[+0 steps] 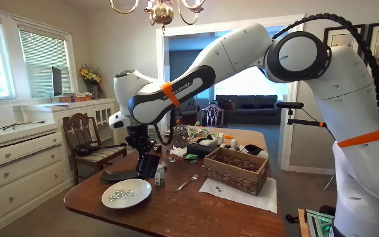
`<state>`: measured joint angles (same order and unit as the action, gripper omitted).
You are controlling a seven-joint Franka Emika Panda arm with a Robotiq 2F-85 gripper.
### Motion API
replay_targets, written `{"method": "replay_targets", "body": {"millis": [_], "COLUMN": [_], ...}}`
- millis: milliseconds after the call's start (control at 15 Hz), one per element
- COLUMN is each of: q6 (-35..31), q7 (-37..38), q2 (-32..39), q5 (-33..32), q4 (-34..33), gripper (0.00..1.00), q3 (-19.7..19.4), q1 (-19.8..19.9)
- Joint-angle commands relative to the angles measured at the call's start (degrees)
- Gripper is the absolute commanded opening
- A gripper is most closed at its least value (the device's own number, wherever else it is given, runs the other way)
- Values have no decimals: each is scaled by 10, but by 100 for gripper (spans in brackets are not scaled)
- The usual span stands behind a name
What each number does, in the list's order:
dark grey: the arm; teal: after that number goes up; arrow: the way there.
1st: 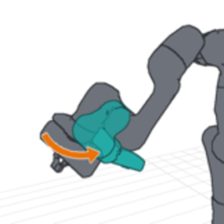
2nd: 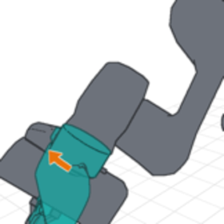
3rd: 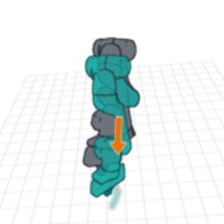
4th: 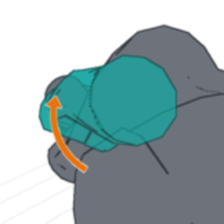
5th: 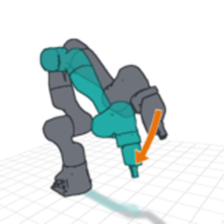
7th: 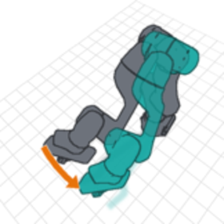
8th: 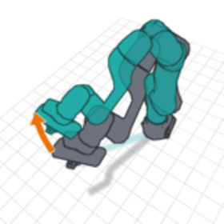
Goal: Remove the container from the black cup and move the black cup forward
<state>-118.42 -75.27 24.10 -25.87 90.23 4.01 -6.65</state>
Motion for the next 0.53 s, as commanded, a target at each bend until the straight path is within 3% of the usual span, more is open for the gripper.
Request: {"method": "replay_targets", "body": {"millis": [0, 467], "q6": [34, 109], "q7": [-9, 16], "q2": [13, -2], "q5": [-8, -20], "q4": [14, 64], "gripper": [5, 5], "q3": [19, 19], "q1": [-22, -37]}}
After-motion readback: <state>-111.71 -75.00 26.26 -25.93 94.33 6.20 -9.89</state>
